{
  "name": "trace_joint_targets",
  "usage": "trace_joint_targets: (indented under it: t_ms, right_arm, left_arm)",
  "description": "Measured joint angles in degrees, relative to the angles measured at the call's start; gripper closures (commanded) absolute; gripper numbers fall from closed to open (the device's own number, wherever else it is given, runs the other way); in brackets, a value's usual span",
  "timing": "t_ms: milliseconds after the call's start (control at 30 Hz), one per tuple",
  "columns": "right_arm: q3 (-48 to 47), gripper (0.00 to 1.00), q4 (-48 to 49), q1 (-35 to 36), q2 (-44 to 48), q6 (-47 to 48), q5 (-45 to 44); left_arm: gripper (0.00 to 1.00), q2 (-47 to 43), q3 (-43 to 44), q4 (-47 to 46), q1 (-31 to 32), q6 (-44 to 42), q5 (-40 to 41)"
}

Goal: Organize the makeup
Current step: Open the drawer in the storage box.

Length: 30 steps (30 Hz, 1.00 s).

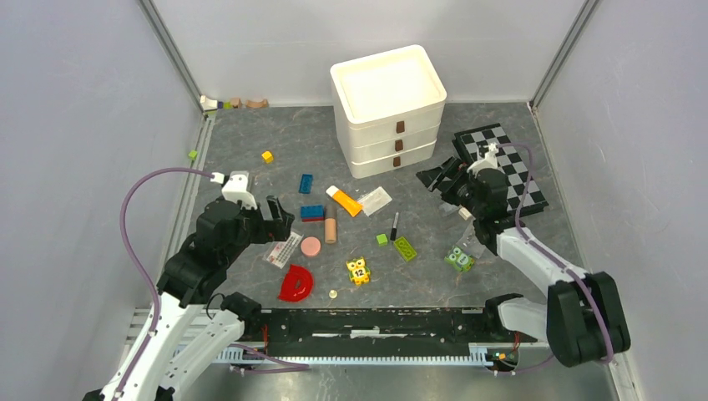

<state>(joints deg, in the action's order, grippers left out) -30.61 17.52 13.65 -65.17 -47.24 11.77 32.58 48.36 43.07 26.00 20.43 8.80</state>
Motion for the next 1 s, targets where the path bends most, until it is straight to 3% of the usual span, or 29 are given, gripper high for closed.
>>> trace_joint_targets:
  t_ms: [267, 500, 700, 1000]
  right_arm:
    - [0.0, 0.18, 14.7, 2.3, -10.6, -6.2, -1.3]
    - [-1.2, 0.25, 33.5, 4.5, -20.6, -13.3, -1.4]
    - [-5.4, 0.26, 46.6, 4.6, -30.7, -19.9, -2.3]
    - [-11.2, 0.28, 54.7, 4.6, -38.1, -25.7, -4.4]
  left_arm:
    - [0.0, 0.0, 0.0, -0.5, 0.0, 0.0, -1.5]
    - [0.0, 0.9, -0.2, -1.3, 0.0, 0.0, -2.1]
    - [0.0, 0.9, -0.4, -1.5, 0.0, 0.0, -2.1]
    - [0.0, 0.9, -0.4, -1.5, 0.0, 0.0, -2.1]
